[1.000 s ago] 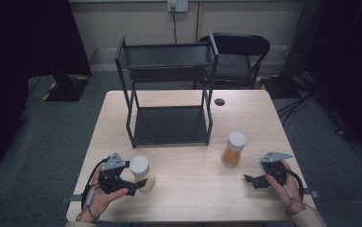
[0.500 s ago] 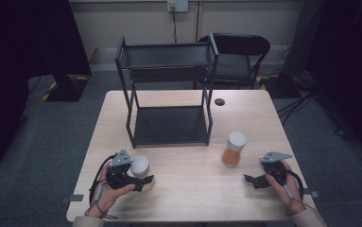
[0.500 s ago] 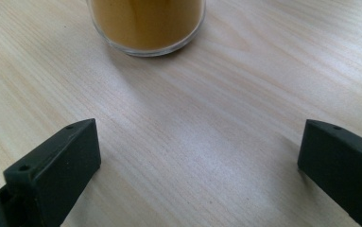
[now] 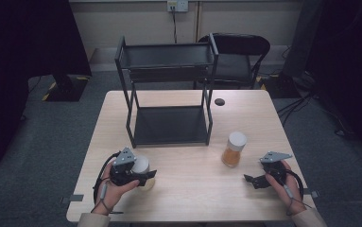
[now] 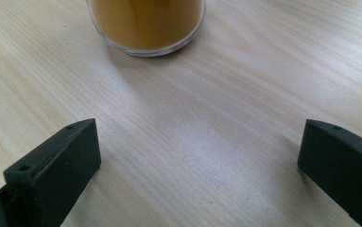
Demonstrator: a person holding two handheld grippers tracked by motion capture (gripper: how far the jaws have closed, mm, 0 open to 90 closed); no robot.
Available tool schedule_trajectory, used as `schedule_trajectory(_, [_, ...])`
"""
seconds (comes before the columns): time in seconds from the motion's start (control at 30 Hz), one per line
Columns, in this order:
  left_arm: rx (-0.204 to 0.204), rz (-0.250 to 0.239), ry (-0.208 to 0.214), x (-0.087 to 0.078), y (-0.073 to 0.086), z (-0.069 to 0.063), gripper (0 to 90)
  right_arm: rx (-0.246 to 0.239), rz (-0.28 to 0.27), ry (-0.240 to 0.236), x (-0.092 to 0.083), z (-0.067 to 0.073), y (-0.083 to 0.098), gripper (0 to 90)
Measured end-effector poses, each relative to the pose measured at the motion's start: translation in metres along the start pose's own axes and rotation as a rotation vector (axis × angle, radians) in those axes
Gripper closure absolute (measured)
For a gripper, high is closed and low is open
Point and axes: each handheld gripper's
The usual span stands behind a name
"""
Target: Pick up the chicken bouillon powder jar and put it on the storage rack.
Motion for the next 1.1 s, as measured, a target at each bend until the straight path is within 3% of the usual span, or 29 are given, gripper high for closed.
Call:
schedule_trajectory(0.33, [0.024,0.006,0.002,0.0,-0.003,0.001,34.5,0.0,0.0,0.0,0.0,0.0,0.0,0.0])
schedule_trajectory(0.67, [-0.019,0.014,0.03,0.005,-0.014,0.005,34.9,0.0,0.0,0.0,0.0,0.0,0.0,0.0])
schedule_trajectory(1.1, [-0.018,0.013,0.055,0.01,-0.037,0.011,34.9,0.0,0.0,0.001,0.0,0.0,0.0,0.0])
Point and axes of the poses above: each handheld gripper's, and its own axes: x roughly forward along the jaws, y roughly out of its underside, z roughly to its left, and after that the axes turned 4 degrees about y, right-handed
